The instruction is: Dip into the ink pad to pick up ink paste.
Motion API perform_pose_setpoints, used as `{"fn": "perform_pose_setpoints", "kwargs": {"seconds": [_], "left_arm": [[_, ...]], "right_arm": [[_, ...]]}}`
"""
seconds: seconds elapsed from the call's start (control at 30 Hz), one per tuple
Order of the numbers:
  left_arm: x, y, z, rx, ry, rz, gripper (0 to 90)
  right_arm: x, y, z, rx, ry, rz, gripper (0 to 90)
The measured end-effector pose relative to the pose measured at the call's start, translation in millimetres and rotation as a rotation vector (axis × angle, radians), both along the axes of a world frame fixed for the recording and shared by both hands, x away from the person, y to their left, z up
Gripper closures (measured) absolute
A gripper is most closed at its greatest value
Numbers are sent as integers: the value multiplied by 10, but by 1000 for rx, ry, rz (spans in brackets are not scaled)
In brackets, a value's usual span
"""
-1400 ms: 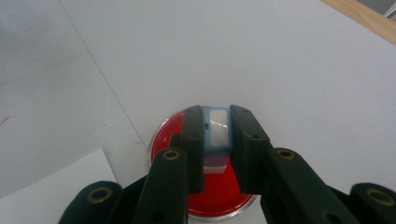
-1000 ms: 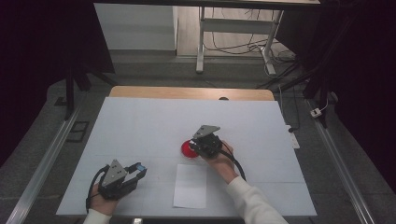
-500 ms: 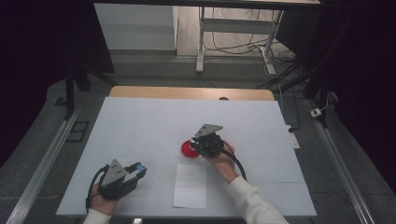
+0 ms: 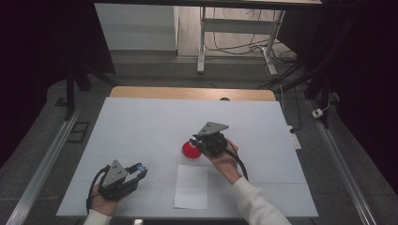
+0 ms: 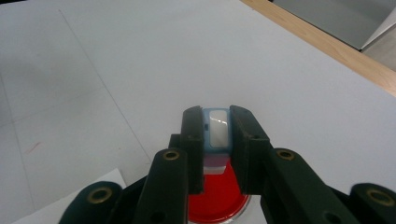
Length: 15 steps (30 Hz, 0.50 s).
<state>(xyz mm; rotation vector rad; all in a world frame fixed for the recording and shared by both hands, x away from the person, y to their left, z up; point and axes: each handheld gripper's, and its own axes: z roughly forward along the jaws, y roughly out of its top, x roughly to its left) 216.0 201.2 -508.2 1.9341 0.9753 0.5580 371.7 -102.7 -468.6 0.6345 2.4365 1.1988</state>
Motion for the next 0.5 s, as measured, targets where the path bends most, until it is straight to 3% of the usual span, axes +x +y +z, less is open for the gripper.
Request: {"fn": "perform_pose_setpoints", "kwargs": {"seconds": [0.5], "left_arm": [[1,-8,-7,5,3,-5,649]], "right_arm": [[104,-33,-119,-21,17,-41,750]]}}
